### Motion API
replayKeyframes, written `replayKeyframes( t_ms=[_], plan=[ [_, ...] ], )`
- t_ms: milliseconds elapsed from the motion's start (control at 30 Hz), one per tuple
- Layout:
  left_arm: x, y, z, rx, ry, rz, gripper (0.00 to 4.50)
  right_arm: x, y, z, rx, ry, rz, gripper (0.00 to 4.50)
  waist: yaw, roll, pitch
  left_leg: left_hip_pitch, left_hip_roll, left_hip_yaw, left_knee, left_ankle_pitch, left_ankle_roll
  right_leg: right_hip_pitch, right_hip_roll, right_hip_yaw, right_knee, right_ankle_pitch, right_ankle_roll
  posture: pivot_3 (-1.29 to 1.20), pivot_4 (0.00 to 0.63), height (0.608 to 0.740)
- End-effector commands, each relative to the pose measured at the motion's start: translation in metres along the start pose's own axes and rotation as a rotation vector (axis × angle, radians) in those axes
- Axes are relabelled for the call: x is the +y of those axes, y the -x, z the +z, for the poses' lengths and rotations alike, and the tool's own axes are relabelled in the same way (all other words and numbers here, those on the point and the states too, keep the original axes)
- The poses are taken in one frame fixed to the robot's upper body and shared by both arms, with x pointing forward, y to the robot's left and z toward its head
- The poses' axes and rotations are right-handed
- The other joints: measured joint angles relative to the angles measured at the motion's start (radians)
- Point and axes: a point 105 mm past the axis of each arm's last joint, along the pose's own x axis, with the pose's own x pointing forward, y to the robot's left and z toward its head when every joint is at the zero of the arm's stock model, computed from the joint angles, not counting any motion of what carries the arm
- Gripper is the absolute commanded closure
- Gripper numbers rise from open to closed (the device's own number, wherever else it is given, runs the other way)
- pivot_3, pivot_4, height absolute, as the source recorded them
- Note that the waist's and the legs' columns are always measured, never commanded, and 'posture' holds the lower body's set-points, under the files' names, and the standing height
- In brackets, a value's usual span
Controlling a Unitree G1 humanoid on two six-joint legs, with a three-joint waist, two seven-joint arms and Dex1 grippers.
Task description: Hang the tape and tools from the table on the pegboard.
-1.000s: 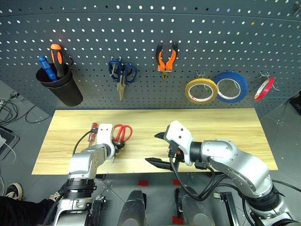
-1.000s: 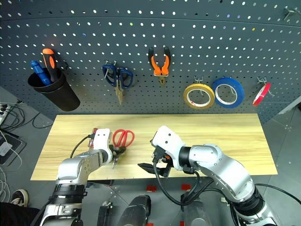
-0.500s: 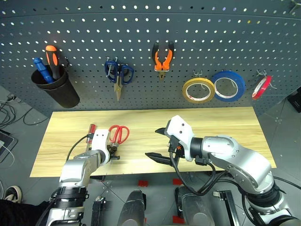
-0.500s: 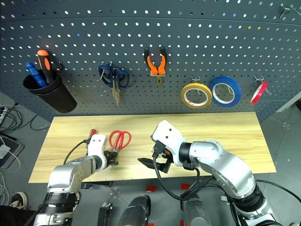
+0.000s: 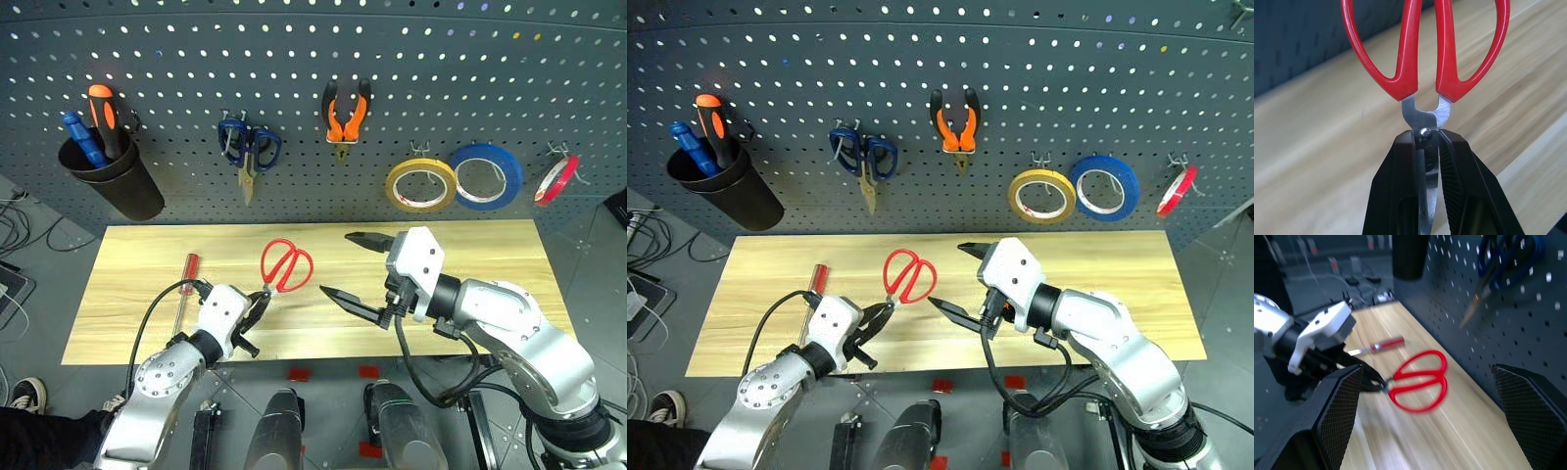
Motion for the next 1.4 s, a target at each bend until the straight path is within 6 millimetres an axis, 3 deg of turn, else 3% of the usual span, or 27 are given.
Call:
replayKeyframes(
  t_ms=[33,200,367,500,700,1033,1400],
  plan=[
    [0.005,0.01,0.041,-0.172,-0.196,0.045,4.18,0.005,0.004,0.023,-0.113,-0.001,0.036,0.0,0.0,0.0,0.0,0.0,0.0,0.0,0.0,0.0,0.0,0.0,0.001,0.0,0.0,0.0,0.0,-0.06,0.334,0.74],
    [0.031,0.017,0.074,-0.296,-0.331,0.187,4.18,0.004,0.005,0.029,-0.152,-0.036,0.057,0.0,0.0,0.001,0.0,0.0,0.0,0.0,0.0,0.0,0.002,0.0,0.001,-0.001,0.001,0.001,0.0,-0.04,0.325,0.74],
    [0.052,0.027,0.095,-0.337,-0.327,0.299,4.18,0.004,0.004,0.032,-0.156,-0.031,0.086,0.0,-0.001,0.001,0.0,0.0,0.0,0.001,0.0,0.001,0.002,0.0,0.001,-0.001,0.0,0.001,0.0,-0.04,0.317,0.74],
    [0.058,0.035,0.108,-0.351,-0.302,0.359,4.18,0.0,0.003,0.037,-0.17,-0.029,0.09,0.0,-0.001,0.0,0.0,0.0,0.0,0.002,0.0,0.001,0.001,0.0,0.001,-0.001,0.0,0.001,0.0,-0.03,0.311,0.74],
    [0.057,0.043,0.102,-0.292,-0.227,0.421,4.18,-0.005,0.001,0.038,-0.171,-0.031,0.09,0.0,0.0,0.0,0.0,0.0,0.0,0.002,0.0,0.001,0.001,0.0,0.002,-0.002,0.0,0.001,0.0,-0.01,0.297,0.74],
    [0.069,0.025,0.102,-0.294,-0.174,0.494,4.18,-0.008,0.0,0.036,-0.174,-0.028,0.086,0.0,0.006,0.0,0.0,-0.001,-0.001,0.003,0.002,0.003,-0.001,0.001,0.002,-0.005,0.001,0.002,0.001,-0.01,0.292,0.74],
    [0.067,0.013,0.096,-0.282,-0.146,0.479,4.18,-0.01,0.001,0.032,-0.168,-0.024,0.073,0.0,0.002,0.0,0.0,-0.001,-0.001,0.004,0.002,0.003,-0.001,0.001,0.002,-0.004,0.001,0.003,0.001,-0.03,0.303,0.74]
  ],
)
